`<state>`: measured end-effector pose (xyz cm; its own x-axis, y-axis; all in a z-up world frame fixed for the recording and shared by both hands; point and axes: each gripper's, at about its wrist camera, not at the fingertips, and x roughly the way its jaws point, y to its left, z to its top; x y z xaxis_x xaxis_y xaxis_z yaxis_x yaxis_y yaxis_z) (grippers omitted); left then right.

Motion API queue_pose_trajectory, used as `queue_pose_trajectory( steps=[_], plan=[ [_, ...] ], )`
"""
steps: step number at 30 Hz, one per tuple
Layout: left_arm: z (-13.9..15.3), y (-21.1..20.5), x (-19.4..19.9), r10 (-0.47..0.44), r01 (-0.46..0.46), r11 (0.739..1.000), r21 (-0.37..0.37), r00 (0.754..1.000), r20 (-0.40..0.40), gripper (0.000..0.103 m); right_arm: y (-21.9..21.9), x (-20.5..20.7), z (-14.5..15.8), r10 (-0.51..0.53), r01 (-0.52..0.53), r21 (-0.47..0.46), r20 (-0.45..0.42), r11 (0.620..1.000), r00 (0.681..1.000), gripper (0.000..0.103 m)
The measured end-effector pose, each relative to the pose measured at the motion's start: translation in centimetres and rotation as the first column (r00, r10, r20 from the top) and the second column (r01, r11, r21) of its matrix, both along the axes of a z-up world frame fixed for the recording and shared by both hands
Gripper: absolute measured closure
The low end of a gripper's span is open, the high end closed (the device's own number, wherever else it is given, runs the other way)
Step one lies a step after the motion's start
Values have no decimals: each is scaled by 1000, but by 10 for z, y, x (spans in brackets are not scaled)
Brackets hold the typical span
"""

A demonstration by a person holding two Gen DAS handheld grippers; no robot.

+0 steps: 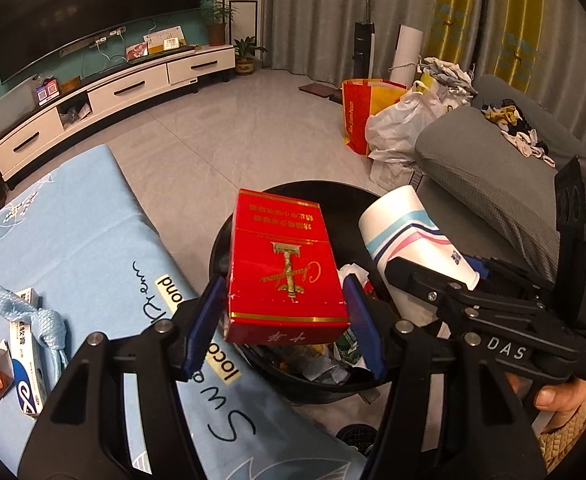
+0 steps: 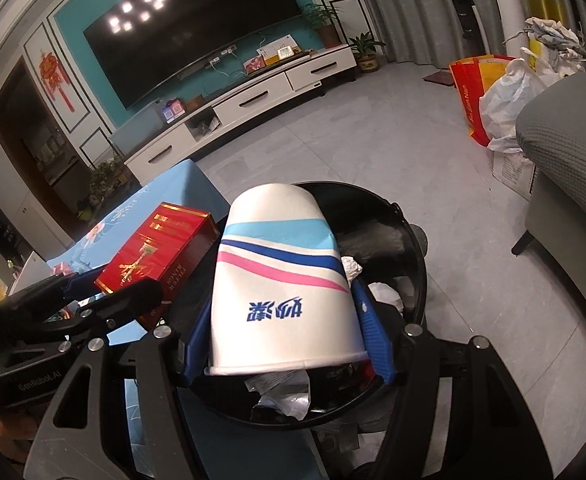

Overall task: Collect trash
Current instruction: 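Carry the red box and paper cup over the black bin with both tools, then open the left tool to drop the red box while the right tool releases the cup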

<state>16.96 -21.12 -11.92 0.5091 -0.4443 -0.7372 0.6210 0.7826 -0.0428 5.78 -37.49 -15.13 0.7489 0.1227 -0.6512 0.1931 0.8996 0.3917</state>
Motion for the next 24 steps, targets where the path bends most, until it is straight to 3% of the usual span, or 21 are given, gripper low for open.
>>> queue_pose_trajectory(
  steps=[24],
  plan=[
    [-21, -21, 20, -6, 6, 999, 38, 1000, -19, 41, -5, 17, -17, -19, 19, -7, -51, 1000, 999, 38]
  ],
)
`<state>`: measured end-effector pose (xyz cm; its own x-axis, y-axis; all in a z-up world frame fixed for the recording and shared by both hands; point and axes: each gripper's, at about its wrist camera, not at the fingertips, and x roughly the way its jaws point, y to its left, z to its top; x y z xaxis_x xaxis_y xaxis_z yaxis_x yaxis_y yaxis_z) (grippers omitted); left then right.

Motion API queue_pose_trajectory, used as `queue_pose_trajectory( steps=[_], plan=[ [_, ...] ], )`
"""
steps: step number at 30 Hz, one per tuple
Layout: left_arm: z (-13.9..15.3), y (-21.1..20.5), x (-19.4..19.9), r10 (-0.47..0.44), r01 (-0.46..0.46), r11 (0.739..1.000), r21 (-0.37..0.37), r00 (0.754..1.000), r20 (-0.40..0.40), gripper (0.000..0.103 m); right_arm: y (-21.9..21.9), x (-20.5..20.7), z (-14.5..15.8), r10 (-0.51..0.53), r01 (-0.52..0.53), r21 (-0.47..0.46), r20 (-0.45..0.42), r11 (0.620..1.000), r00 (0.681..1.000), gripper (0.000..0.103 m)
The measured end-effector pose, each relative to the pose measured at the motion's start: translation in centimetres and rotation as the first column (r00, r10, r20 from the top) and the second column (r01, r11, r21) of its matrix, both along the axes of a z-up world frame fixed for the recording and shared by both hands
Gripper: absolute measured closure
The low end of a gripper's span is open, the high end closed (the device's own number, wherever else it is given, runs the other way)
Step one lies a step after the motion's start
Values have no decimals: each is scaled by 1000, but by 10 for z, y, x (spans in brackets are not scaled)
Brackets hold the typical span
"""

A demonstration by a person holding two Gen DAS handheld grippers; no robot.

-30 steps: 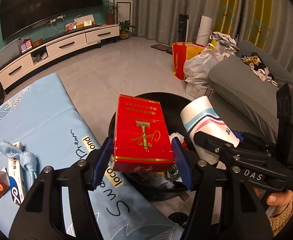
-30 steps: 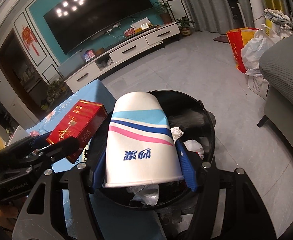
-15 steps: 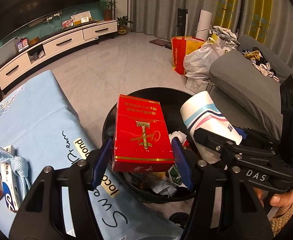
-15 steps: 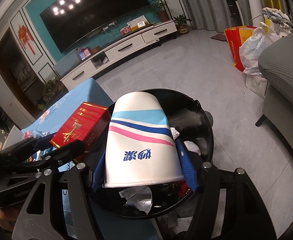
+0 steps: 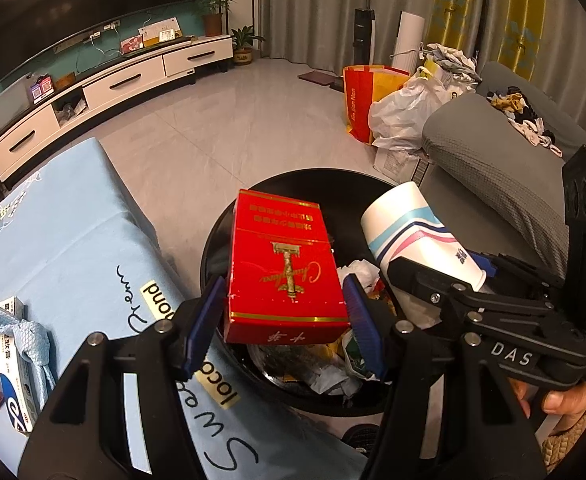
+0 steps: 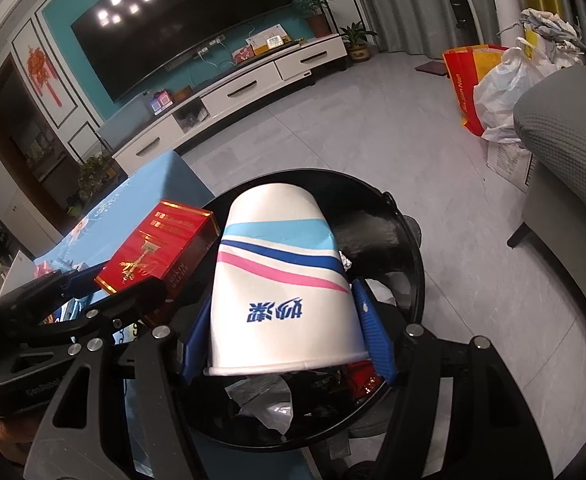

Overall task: Collect trash
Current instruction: 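Open the left tool to drop the red box while the right tool releases the cup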

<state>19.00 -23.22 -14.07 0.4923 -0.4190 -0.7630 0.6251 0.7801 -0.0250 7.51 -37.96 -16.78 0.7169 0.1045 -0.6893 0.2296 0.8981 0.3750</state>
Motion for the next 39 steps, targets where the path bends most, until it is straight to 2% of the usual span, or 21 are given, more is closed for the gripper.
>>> queue_pose_trajectory(
  steps=[15, 31, 33, 35, 39],
  plan=[
    [-6, -6, 3, -13, 13, 1000, 23, 1000, -18, 41, -6, 2, -8, -12, 12, -3, -30, 1000, 999, 35],
    [-6, -1, 5, 2, -1, 1000, 16, 1000, -30, 41, -5, -1, -5, -22, 22, -13, -39, 1000, 999, 29],
    [-5, 1, 4, 8, -7, 1000, 14, 1000, -28, 39, -5, -2, -3, -21, 20, -6, -38, 1000, 999, 29],
    [-2, 5, 3, 19, -19, 1000, 1, 999, -26, 27, -5, -2, -2, -14, 14, 1, -38, 1000, 999, 27],
    [6, 15, 1, 37, -37, 999, -31, 999, -23, 25, 0, -3, 4, -9, 9, -12, -38, 1000, 999, 25]
  ],
)
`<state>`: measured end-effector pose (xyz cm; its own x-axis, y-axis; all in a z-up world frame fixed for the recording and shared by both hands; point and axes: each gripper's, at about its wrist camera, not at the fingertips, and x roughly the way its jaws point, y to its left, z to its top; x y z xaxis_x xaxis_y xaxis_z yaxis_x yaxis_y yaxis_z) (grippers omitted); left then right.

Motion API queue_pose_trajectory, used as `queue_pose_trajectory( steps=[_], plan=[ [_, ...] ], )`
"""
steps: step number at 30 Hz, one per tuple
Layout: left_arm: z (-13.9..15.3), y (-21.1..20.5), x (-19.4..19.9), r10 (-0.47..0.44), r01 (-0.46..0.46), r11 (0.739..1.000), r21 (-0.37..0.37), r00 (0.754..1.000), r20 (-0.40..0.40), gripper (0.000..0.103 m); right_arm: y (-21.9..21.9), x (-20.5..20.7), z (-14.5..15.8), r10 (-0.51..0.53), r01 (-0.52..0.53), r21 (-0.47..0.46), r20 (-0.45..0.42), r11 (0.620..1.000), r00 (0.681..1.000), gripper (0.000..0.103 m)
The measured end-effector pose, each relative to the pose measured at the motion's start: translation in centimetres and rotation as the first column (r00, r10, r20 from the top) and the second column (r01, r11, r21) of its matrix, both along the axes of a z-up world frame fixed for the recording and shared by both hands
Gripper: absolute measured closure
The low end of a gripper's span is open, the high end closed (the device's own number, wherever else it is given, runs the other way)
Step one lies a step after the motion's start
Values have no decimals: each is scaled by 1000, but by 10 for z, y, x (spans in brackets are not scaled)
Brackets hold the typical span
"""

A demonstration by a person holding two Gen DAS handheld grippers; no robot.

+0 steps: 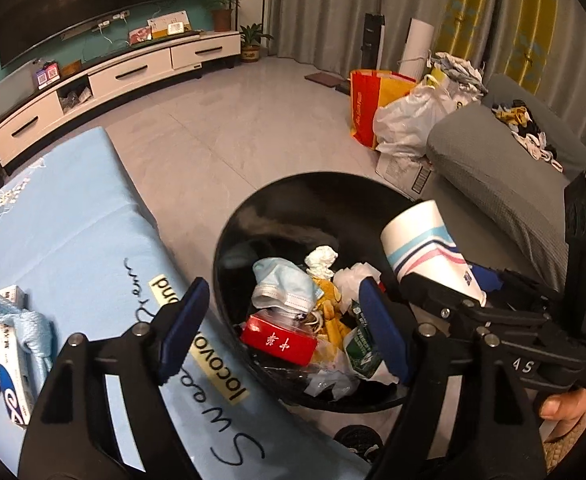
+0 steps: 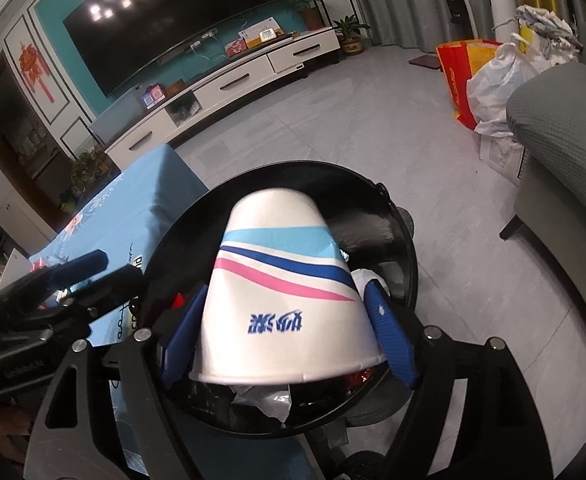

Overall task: Collect trash
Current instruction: 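Open the left tool to drop the red box while the right tool releases the cup, then move both open tools back over the table toward the remaining trash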

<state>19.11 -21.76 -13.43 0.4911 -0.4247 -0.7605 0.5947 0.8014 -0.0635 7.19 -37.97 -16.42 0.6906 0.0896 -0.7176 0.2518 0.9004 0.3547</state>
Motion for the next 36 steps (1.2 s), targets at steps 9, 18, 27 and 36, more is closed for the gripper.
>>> queue_pose_trajectory(
  steps=[9, 18, 27, 36],
  plan=[
    [19, 43, -19, 63, -63, 997, -34, 998, 14, 24, 8, -5, 7, 13, -13, 31, -13, 999, 1000, 25],
    [7, 131, -66, 206, -207, 978, -11, 977, -53, 18, 47, -27, 35, 90, -90, 9, 4, 996, 996, 25],
    [0, 215, -114, 336, -339, 940, -17, 936, -105, 7, 105, -49, 46, 207, -208, -20, -38, 978, 978, 25],
    [-14, 303, -153, 500, -511, 859, -32, 850, -163, 6, 167, -55, 52, 331, -336, -67, -76, 939, 941, 25]
  ],
)
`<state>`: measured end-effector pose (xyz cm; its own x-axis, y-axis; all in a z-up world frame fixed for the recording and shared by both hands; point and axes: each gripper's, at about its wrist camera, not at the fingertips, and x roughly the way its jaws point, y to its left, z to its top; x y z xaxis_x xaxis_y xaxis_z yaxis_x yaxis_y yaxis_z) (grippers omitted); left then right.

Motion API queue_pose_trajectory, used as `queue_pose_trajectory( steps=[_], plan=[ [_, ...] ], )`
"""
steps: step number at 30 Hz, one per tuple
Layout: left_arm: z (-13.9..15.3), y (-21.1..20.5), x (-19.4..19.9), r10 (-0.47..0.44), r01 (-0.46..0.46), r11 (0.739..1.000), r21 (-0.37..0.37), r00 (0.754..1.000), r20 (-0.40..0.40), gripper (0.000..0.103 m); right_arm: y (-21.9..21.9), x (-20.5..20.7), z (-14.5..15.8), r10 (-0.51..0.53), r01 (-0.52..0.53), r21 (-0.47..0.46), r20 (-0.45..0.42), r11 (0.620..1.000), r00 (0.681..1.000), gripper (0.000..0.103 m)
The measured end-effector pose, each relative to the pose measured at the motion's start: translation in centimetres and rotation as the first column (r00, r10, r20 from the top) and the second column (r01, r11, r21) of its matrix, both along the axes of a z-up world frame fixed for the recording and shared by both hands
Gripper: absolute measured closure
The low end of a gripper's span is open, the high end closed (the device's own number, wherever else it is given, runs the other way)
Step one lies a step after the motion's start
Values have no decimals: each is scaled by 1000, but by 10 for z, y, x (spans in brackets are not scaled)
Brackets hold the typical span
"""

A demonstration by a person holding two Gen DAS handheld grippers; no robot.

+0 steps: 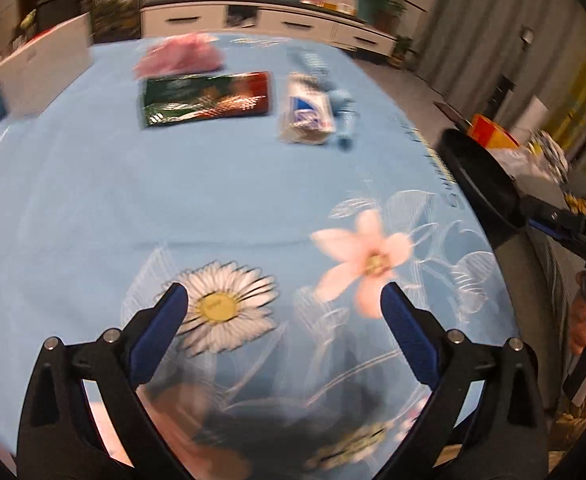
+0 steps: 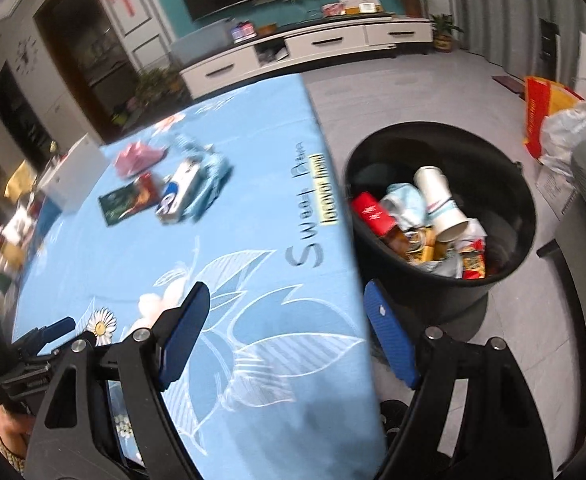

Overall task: Collect trash
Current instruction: 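Move both open tools back over the table toward the remaining trash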

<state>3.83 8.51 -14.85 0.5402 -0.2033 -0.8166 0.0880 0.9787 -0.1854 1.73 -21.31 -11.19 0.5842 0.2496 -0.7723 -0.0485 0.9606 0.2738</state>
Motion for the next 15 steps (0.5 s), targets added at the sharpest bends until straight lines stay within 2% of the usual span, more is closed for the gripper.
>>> queue_pose_trajectory(
  steps=[6, 12, 15],
  plan=[
    [1, 47, -15, 119, -119, 992, -49, 993, 17, 6, 40, 1, 6, 88, -88, -24, -3, 996, 996, 25],
    [8, 65, -27, 160, -154, 984, -85, 985, 66, 6, 75, 5, 13, 143, -143, -36, -10, 989, 990, 25],
    [3, 74, -30, 177, -169, 979, -114, 982, 62, 6, 89, 6, 16, 154, -154, -46, -9, 987, 988, 25]
  ],
)
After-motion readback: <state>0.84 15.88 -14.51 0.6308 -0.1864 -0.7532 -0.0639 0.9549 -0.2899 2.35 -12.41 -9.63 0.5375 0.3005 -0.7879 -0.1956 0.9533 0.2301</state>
